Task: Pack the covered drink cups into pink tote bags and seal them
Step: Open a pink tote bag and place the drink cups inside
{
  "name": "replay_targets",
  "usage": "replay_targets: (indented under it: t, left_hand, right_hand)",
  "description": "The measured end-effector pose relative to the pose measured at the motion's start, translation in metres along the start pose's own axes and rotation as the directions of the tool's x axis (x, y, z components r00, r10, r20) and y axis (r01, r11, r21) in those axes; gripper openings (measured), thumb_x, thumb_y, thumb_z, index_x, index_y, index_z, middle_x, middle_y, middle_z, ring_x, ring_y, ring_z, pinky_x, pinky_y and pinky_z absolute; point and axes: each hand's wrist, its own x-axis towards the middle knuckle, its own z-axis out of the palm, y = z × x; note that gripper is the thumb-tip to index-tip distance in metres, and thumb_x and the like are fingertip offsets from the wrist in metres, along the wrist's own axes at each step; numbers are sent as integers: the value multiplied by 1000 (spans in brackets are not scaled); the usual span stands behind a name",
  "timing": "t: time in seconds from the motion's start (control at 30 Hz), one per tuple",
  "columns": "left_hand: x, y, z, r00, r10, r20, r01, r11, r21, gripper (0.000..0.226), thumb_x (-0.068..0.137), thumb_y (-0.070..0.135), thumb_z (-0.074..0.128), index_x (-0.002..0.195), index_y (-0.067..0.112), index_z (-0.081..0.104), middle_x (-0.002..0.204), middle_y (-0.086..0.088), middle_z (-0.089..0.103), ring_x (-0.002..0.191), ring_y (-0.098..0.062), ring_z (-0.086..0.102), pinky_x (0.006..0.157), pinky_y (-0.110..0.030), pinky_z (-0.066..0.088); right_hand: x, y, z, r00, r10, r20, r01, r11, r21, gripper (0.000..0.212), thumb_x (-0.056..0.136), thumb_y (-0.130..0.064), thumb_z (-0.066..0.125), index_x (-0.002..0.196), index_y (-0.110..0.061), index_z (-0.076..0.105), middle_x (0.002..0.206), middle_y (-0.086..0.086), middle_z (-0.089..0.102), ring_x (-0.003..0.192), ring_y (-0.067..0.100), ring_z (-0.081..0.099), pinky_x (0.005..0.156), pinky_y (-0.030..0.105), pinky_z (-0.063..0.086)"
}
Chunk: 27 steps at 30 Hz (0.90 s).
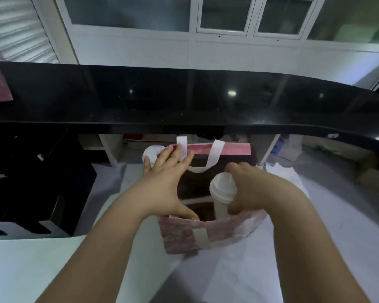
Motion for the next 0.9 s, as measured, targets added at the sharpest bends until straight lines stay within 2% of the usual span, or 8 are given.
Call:
replay_targets:
  t: [0.07,0.17,0.4,0.63,0.7,0.77,0.83,0.9]
  left_hand:
    - [-3,-1,-2,1000,-14,27,14,1000,-2,144,46,82,71,148,43,-23,155,14,-34,139,-11,-39,116,-58,-13]
    - [-5,2,-2,999,-24,32,24,1000,17,146,44,83,71,150,41,-21,156,11,-34,139,-13,-40,116,-57,-14]
    - [-12,11,6,998,8,65,-12,999,50,147,44,82,72,145,43,-27,151,11,-43,133,-14,-49,116,-59,-12]
    - [-14,8,12,1000,7,10,-7,999,36,148,38,87,64,146,43,-27,153,11,-41,133,-11,-48,115,-56,-16]
    - [-13,6,13,1000,4,-4,-4,1000,29,148,32,91,55,145,44,-28,152,12,-42,133,-11,-48,112,-53,-19]
    - [-12,6,17,999,5,-34,-4,1000,23,147,29,93,50,144,46,-29,152,12,-43,133,-12,-49,109,-50,-20]
    - [-12,6,21,998,5,-64,-5,1000,8,144,29,94,48,141,49,-32,150,14,-44,132,-12,-49,108,-49,-20]
    - [-13,6,25,996,5,-85,-6,1000,-6,141,31,93,47,139,51,-34,149,16,-46,132,-12,-49,109,-50,-18]
  right_hand:
    - [8,-4,10,998,35,52,-32,998,-57,83,65,-33,85,132,-27,37,124,0,52,107,21,54,87,37,51]
    - [23,-16,22,998,-44,37,47,997,-58,82,69,-25,82,136,-24,35,124,2,50,103,24,55,78,32,50]
    - [42,-23,54,992,-122,24,118,986,113,99,69,-25,81,146,-27,19,144,5,36,122,28,49,94,41,50]
    - [40,-24,83,985,-175,-6,175,982,64,97,73,-29,78,147,-22,17,147,8,28,130,31,37,104,44,42]
    - [39,-24,88,977,-212,2,212,976,42,103,76,-33,75,151,-24,6,155,4,14,139,28,25,111,45,33]
    - [40,-22,91,968,-238,73,234,970,61,109,81,-44,69,152,-30,-13,160,-8,-17,148,22,-5,118,46,10]
    - [42,-21,94,952,-278,131,268,959,86,104,86,-57,58,148,-38,-23,151,-18,-37,142,16,-30,114,43,-10]
    - [43,-20,98,942,-305,139,297,952,73,90,91,-63,44,147,-41,-23,147,-19,-42,137,16,-38,114,44,-15]
